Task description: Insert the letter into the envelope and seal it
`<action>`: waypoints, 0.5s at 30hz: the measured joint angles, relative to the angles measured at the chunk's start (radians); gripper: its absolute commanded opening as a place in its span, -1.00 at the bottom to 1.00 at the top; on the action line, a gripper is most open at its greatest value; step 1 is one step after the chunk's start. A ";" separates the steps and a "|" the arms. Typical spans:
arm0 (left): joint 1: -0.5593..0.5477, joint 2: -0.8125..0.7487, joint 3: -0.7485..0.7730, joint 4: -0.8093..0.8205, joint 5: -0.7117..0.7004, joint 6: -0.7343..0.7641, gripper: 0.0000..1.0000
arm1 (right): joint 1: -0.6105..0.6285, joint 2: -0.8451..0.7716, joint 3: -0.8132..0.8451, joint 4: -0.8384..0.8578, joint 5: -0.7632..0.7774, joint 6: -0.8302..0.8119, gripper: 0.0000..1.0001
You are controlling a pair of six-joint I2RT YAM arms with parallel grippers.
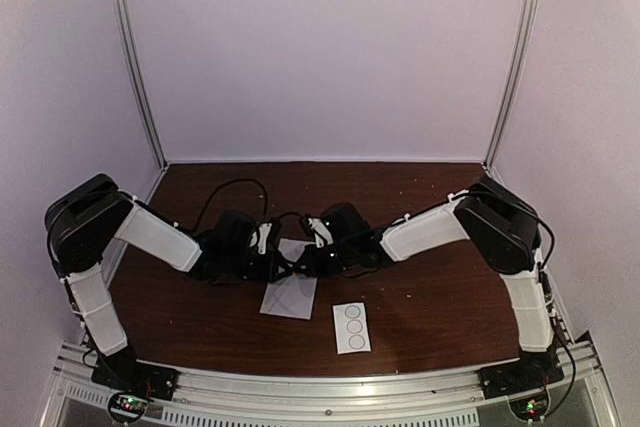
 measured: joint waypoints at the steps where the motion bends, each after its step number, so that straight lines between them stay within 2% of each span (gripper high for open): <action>1: 0.000 0.000 0.000 0.000 0.000 0.000 -1.00 | 0.000 -0.005 -0.011 0.006 0.002 0.001 -1.00; 15: 0.000 -0.007 0.000 -0.014 -0.010 -0.002 -1.00 | 0.001 -0.043 -0.081 0.040 0.034 0.036 -1.00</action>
